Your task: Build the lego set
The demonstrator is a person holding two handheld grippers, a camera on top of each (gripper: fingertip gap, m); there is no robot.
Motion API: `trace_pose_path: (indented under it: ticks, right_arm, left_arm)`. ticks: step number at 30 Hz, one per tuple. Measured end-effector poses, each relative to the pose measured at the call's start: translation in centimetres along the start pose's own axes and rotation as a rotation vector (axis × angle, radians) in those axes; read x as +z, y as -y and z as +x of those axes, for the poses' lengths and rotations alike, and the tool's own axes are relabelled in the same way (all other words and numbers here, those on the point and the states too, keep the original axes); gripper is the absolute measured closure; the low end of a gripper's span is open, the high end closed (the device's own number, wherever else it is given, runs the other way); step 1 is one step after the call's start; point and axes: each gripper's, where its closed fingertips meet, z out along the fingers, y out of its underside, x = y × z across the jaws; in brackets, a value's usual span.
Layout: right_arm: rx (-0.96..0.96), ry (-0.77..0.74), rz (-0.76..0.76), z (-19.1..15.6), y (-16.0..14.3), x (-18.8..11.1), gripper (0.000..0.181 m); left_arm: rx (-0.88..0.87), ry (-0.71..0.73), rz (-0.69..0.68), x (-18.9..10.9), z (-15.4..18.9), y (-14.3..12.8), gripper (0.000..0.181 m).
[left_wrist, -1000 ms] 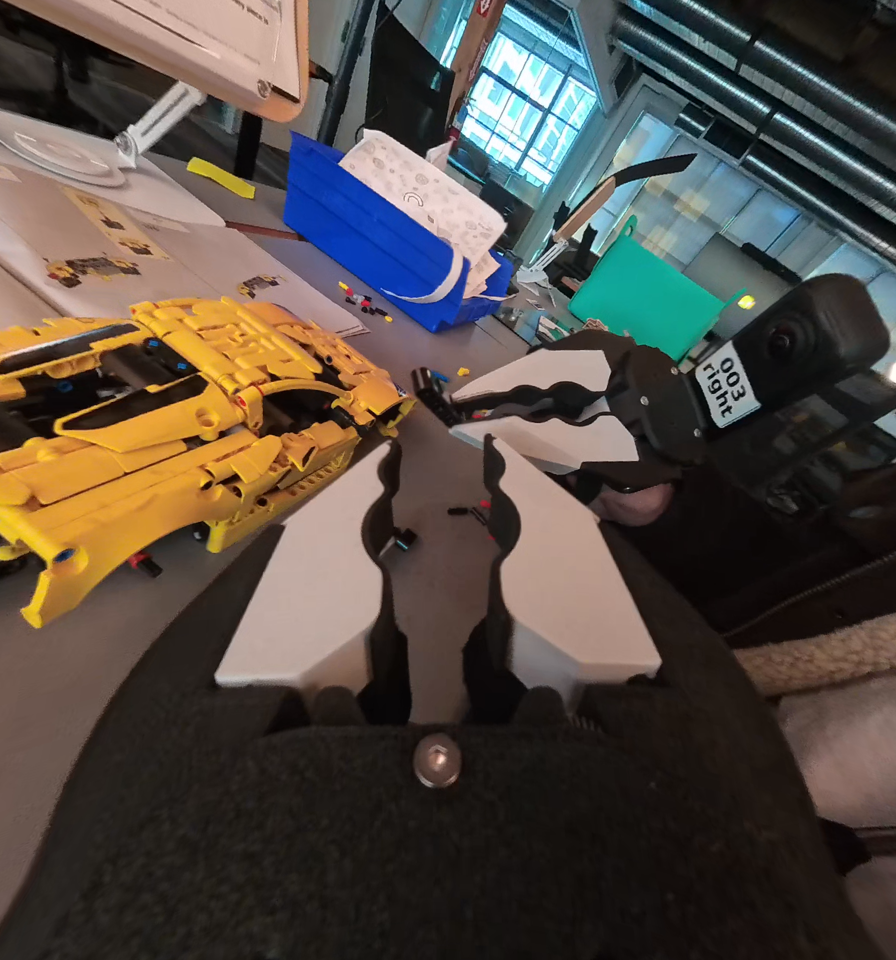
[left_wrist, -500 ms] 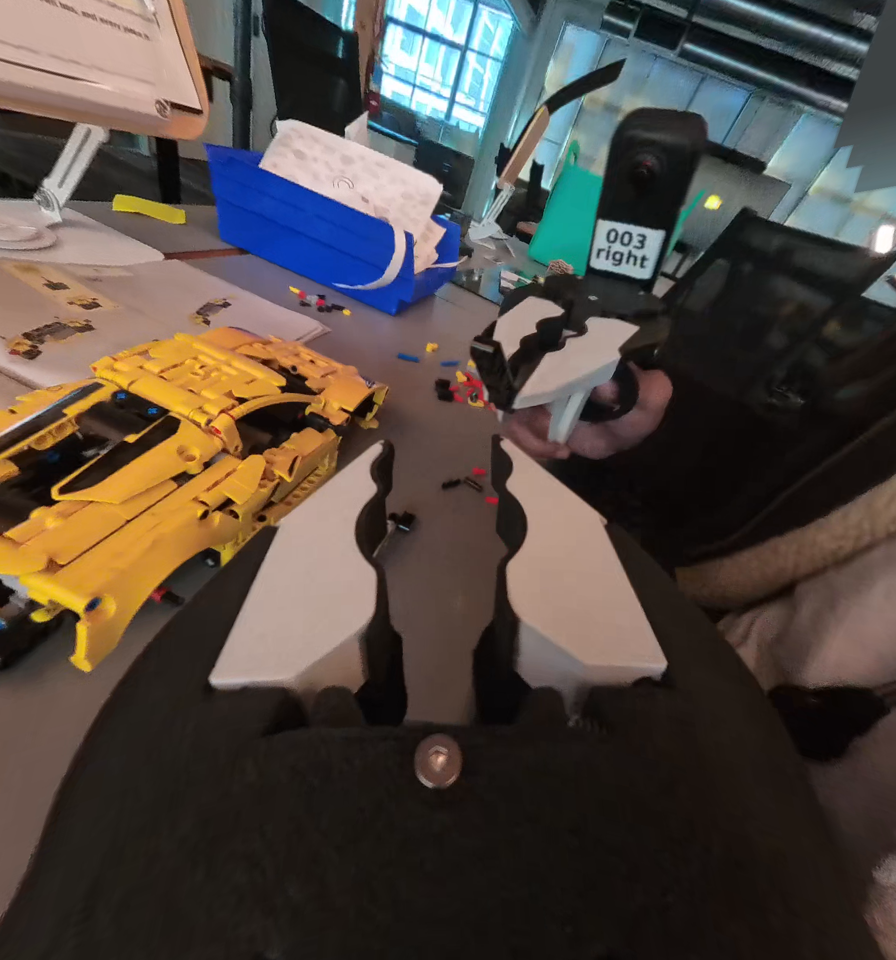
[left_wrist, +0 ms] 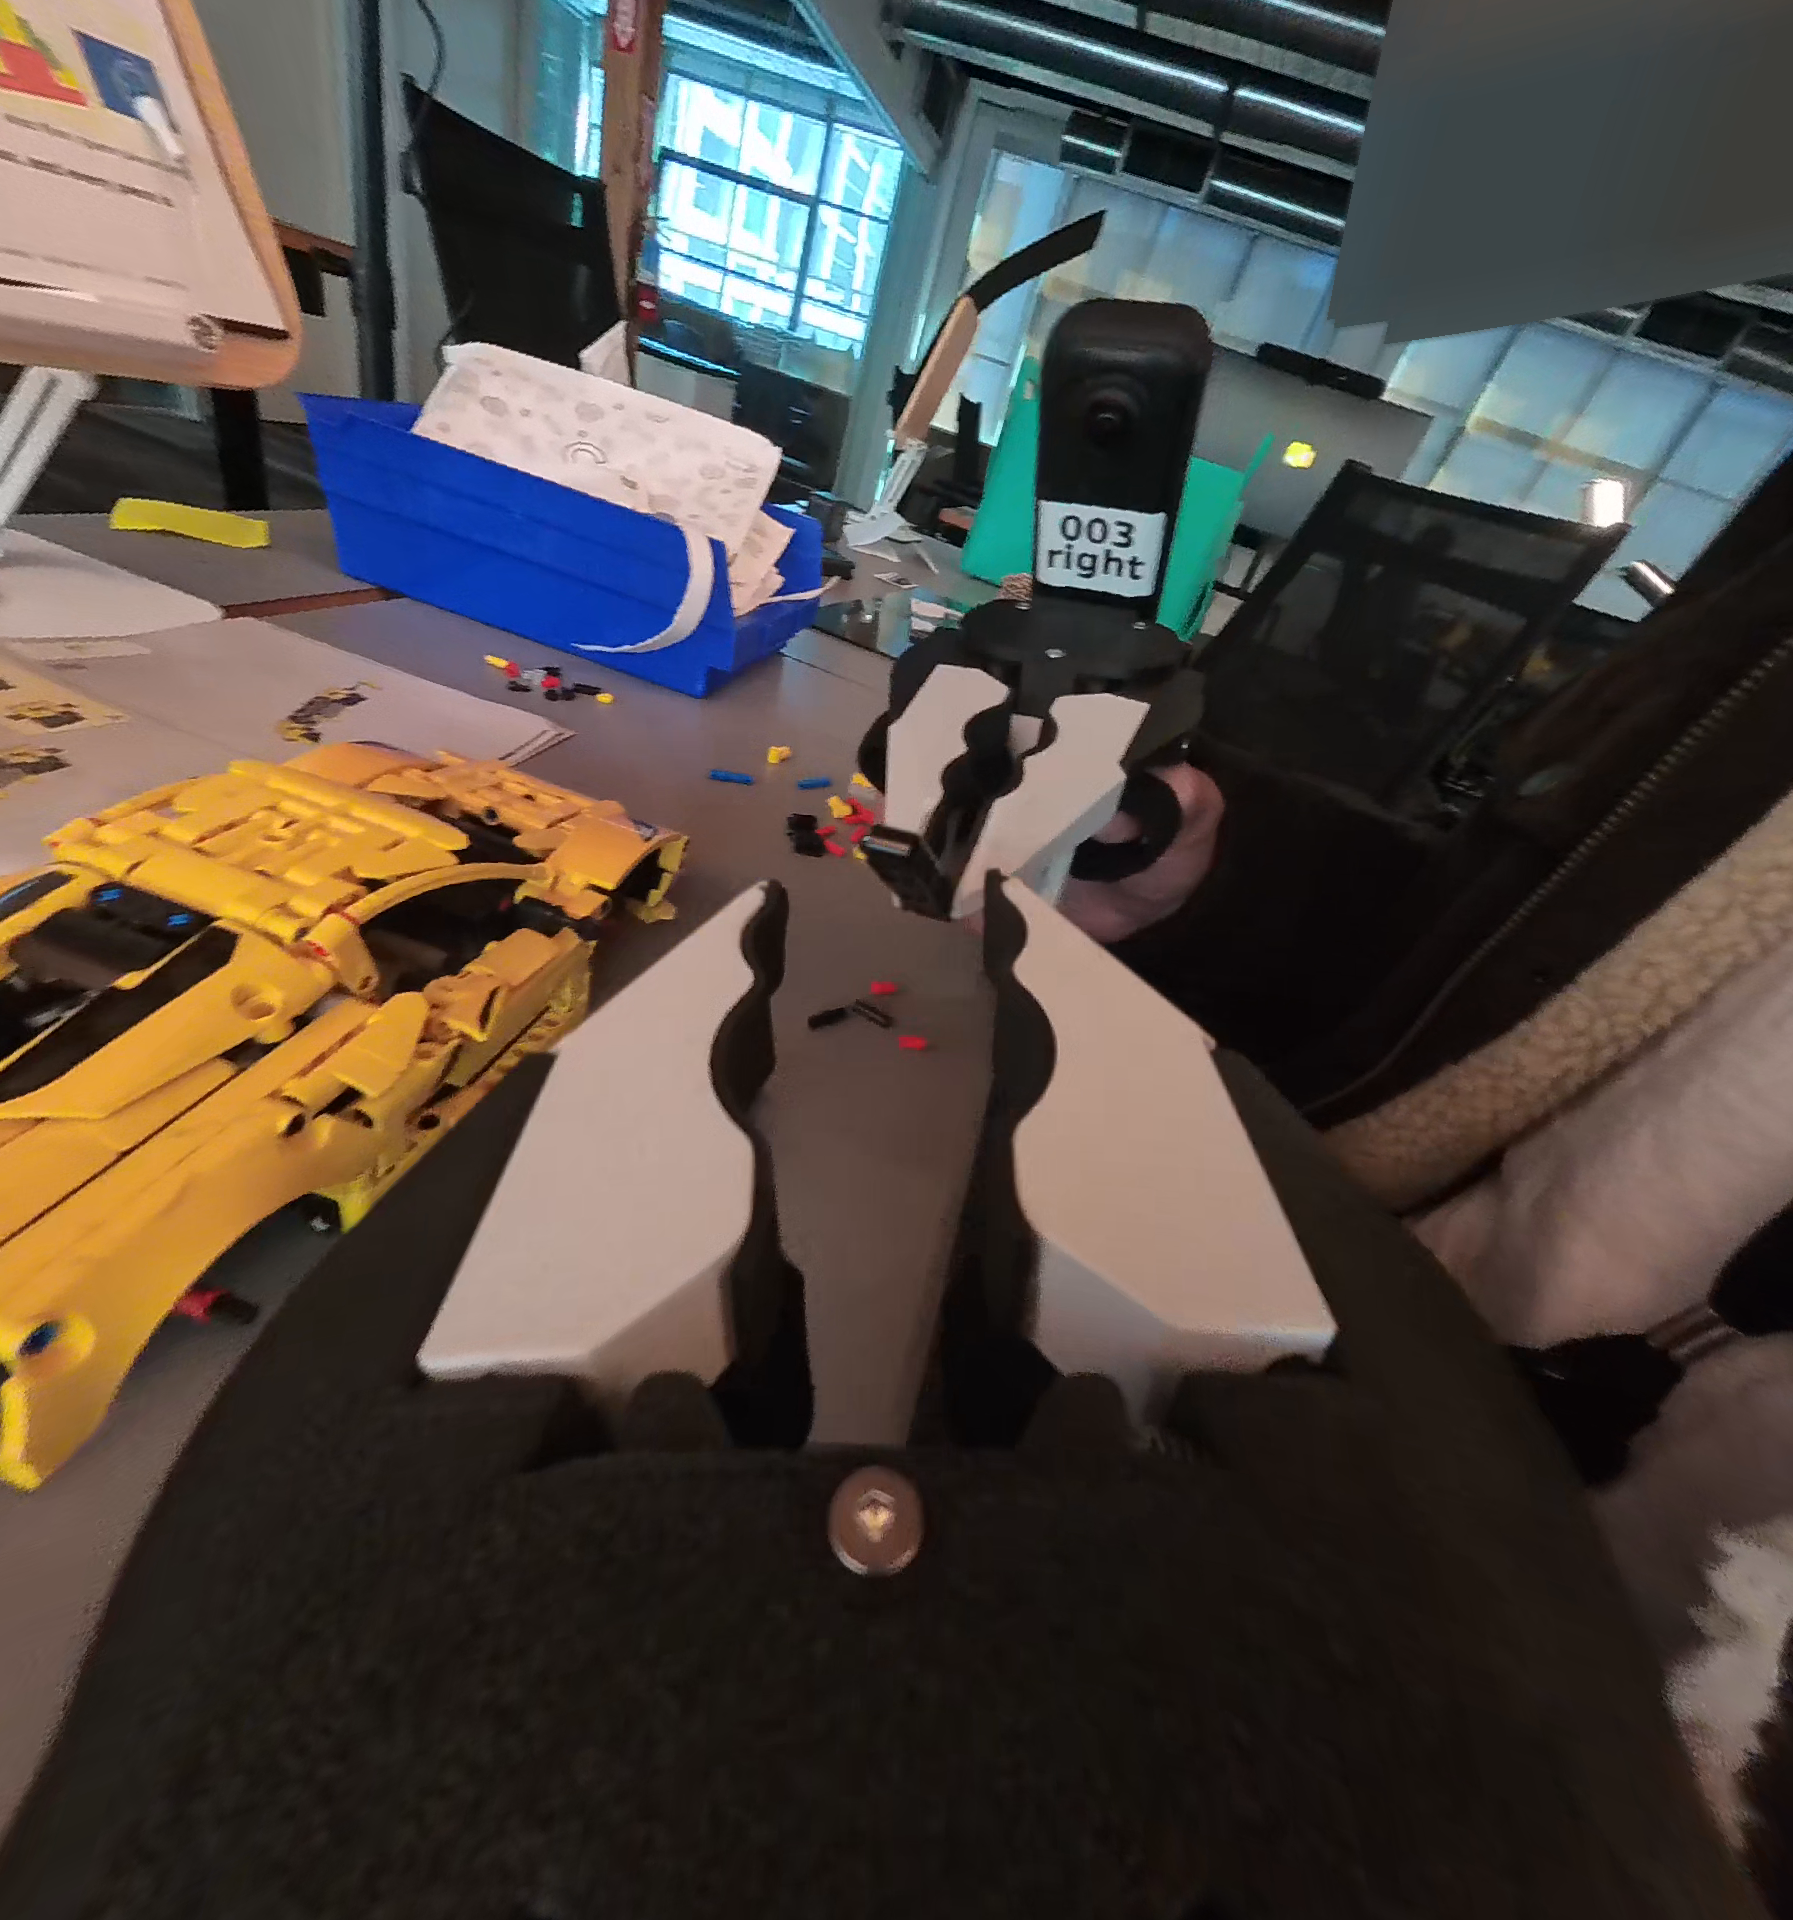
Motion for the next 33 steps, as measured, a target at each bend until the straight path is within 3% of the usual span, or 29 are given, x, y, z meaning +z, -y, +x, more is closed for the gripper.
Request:
trace_pose_path:
  ticks: [9, 16, 21, 25, 30, 33]
  right_arm:
    - [0.052, 0.066, 0.001, -0.8, 0.0, 0.0, 0.175]
    - [0.036, -0.017, 0.006, 0.5, 0.0, 0.0, 0.175]
    - [-0.019, -0.159, 0.027, 2.3, 0.4, -0.2, 0.175]
    - [-0.053, -0.250, 0.068, 3.6, 1.1, -0.9, 0.175]
    - [0.027, -0.247, 0.123, 4.2, 1.7, -1.6, 0.175]
    - [0.081, -0.178, 0.149, 3.6, 2.0, -1.7, 0.175]
  left_arm:
    - [-0.018, -0.049, -0.002, 0.1, 0.8, 0.0, 0.148]
    - [-0.038, -0.027, 0.012, -0.1, 0.2, 0.2, 0.151]
    - [-0.033, 0.163, 0.022, -0.7, -2.7, 0.3, 0.151]
    - [-0.028, 0.323, 0.120, -1.6, -4.1, 2.0, 0.151]
    - [0.234, 0.549, 0.121, -2.8, -5.3, 3.3, 0.153]
    - [0.338, 0.580, 0.128, -2.1, -5.0, 3.4, 0.152]
